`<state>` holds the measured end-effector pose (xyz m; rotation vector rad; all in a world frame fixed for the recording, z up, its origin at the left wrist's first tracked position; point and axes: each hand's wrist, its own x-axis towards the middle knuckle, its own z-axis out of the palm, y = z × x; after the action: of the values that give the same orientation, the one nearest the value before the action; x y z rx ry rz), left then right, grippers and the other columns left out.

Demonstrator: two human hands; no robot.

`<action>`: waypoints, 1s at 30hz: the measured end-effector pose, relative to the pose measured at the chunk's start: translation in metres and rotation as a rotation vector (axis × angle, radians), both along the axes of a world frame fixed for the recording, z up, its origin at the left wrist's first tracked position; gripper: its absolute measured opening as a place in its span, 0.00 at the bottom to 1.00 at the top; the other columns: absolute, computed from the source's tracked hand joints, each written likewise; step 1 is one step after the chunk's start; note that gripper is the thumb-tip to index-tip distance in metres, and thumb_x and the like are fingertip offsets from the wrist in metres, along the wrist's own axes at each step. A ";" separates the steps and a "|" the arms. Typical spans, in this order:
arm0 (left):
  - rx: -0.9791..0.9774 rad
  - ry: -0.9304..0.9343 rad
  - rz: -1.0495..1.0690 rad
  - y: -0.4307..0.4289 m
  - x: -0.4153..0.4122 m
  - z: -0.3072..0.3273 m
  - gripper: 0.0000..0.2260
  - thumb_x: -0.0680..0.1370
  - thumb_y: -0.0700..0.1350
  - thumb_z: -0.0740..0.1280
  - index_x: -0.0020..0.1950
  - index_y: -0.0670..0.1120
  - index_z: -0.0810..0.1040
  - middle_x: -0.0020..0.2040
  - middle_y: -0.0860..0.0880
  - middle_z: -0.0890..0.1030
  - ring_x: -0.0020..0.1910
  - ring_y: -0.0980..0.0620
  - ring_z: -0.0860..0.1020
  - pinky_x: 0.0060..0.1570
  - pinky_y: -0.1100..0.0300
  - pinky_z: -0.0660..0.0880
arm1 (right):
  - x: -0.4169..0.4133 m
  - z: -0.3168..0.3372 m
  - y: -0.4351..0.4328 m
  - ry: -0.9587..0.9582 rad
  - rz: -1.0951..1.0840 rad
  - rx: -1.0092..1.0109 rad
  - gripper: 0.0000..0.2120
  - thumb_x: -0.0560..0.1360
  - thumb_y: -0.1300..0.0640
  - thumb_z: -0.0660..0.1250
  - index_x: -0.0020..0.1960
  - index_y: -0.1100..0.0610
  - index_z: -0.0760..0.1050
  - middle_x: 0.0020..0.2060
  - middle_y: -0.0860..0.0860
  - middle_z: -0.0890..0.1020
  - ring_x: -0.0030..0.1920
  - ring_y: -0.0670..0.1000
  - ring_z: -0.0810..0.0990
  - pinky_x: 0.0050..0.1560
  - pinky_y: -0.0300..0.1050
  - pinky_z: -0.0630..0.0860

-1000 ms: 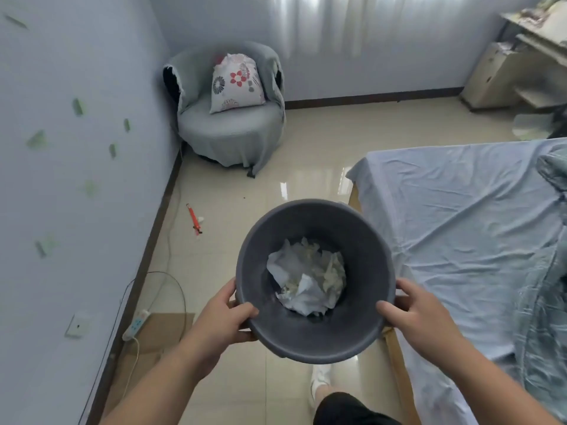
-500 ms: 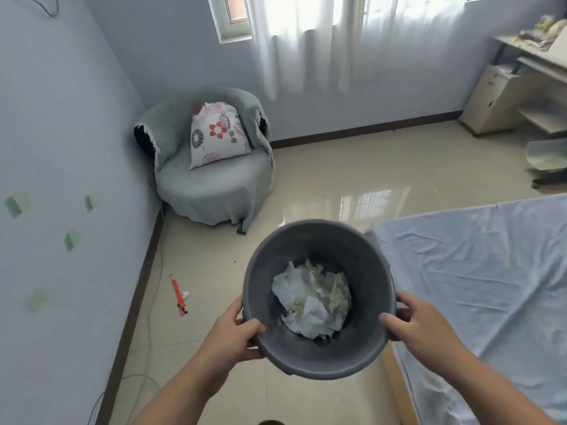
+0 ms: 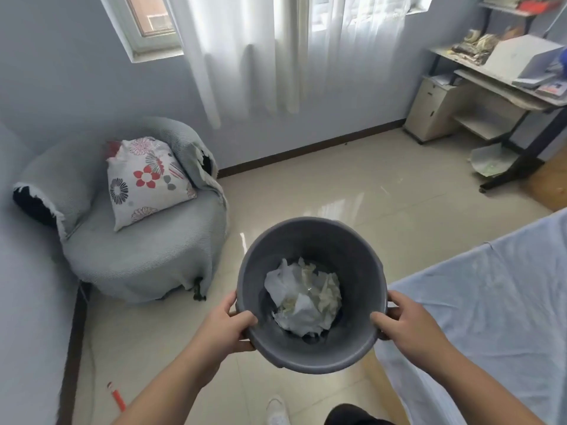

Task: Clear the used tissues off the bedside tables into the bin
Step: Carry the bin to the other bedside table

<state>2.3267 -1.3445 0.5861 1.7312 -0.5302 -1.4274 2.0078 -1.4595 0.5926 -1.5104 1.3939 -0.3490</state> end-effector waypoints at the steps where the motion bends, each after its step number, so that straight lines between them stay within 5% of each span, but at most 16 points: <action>1: -0.013 0.004 -0.031 -0.026 0.010 0.009 0.27 0.71 0.39 0.70 0.65 0.64 0.80 0.51 0.43 0.90 0.46 0.42 0.88 0.45 0.48 0.87 | 0.006 0.007 -0.019 0.004 -0.018 -0.016 0.09 0.76 0.58 0.70 0.53 0.45 0.81 0.37 0.52 0.88 0.39 0.56 0.86 0.46 0.57 0.86; 7: -0.048 -0.017 -0.196 -0.173 0.044 0.017 0.27 0.78 0.34 0.66 0.68 0.62 0.79 0.53 0.42 0.89 0.48 0.41 0.88 0.46 0.49 0.87 | 0.023 0.010 -0.122 0.001 -0.143 -0.052 0.06 0.77 0.54 0.70 0.51 0.44 0.79 0.36 0.51 0.88 0.40 0.56 0.86 0.47 0.55 0.84; 12: 0.024 -0.030 -0.249 -0.278 0.055 -0.002 0.28 0.76 0.35 0.67 0.70 0.61 0.78 0.49 0.42 0.89 0.46 0.42 0.88 0.47 0.47 0.87 | 0.036 -0.020 -0.205 -0.013 -0.221 0.029 0.09 0.77 0.57 0.70 0.50 0.43 0.79 0.36 0.53 0.88 0.38 0.58 0.84 0.47 0.54 0.82; 15: 0.062 -0.019 -0.228 -0.339 0.060 0.002 0.29 0.70 0.37 0.68 0.67 0.61 0.80 0.46 0.43 0.87 0.43 0.44 0.86 0.45 0.46 0.87 | 0.042 -0.029 -0.262 -0.019 -0.213 0.071 0.07 0.76 0.57 0.70 0.49 0.44 0.80 0.34 0.55 0.86 0.32 0.51 0.79 0.44 0.54 0.80; 21: 0.006 -0.053 -0.304 -0.474 0.059 0.031 0.29 0.70 0.39 0.69 0.68 0.62 0.79 0.53 0.41 0.89 0.51 0.38 0.88 0.47 0.46 0.87 | 0.031 -0.005 -0.382 -0.033 -0.258 0.013 0.06 0.76 0.53 0.70 0.52 0.44 0.79 0.35 0.49 0.87 0.34 0.49 0.83 0.41 0.47 0.82; 30: -0.009 -0.033 -0.568 -0.688 0.023 0.013 0.30 0.73 0.37 0.69 0.67 0.67 0.76 0.51 0.45 0.90 0.48 0.42 0.89 0.43 0.48 0.87 | 0.003 -0.014 -0.502 0.011 -0.518 0.012 0.06 0.77 0.53 0.70 0.52 0.43 0.78 0.36 0.50 0.87 0.38 0.54 0.84 0.47 0.55 0.83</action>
<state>2.3496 -2.0322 0.5990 1.6701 -1.1084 -1.7733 2.0104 -1.9617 0.5786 -1.1236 1.7850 -0.6473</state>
